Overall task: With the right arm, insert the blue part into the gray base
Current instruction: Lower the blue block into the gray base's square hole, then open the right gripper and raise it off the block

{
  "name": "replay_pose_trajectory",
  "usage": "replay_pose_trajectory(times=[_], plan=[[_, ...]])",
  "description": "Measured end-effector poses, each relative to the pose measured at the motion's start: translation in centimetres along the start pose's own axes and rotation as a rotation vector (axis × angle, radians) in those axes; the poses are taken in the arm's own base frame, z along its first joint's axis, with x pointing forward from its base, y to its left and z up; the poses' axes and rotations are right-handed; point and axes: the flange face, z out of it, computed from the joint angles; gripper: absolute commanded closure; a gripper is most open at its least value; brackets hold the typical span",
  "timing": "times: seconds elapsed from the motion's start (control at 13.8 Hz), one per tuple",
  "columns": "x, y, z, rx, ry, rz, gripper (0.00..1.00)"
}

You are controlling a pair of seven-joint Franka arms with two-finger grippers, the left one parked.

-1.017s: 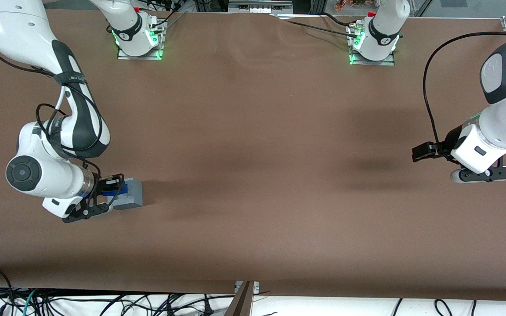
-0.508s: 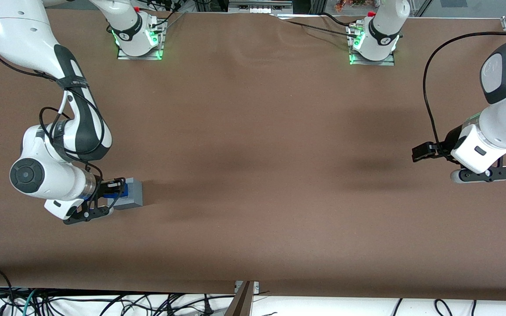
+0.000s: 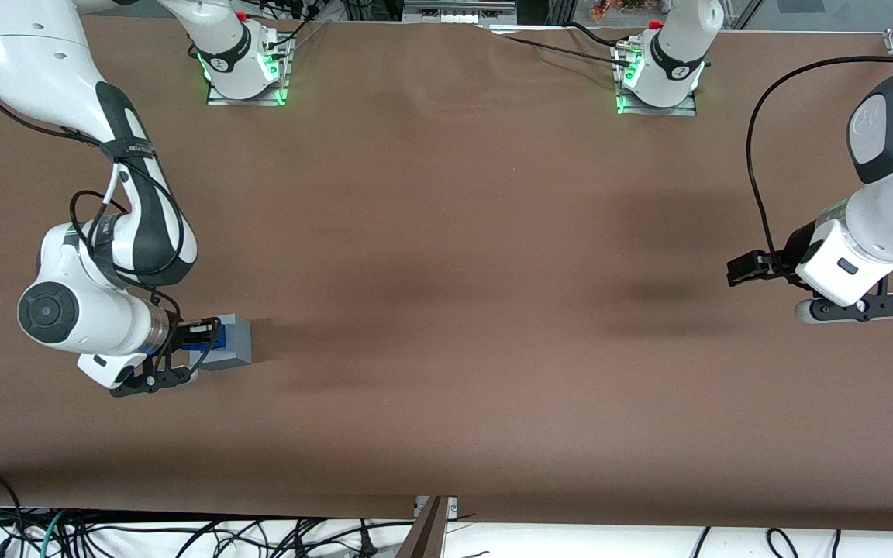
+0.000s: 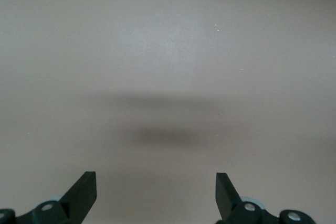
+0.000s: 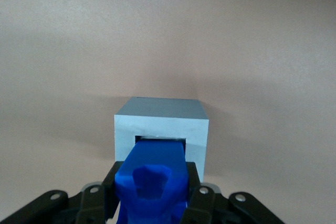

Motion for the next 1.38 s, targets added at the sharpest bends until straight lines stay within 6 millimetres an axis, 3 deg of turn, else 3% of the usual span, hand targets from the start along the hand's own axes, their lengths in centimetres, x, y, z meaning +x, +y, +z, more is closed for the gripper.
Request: replay_pose_trajectory(times=[0.29,0.36,0.51,0.65,1.09,1.23,1.38], plan=[[0.1,0.0,0.3,0.001,-0.001,0.017,0.54],[0.1,0.0,0.3,0.001,0.001,0.018,0.50],[0.2,0.0,0.4,0.001,0.003,0.020,0.17],[0.2,0.0,0.8,0.002,0.000,0.020,0.01],[0.4,0.0,0.7,0.002,0.006,0.021,0.01],[0.4,0.0,-0.3,0.001,0.010,0.022,0.01],[0.1,-0.1,-3.1,-0.003,0.021,0.022,0.01]])
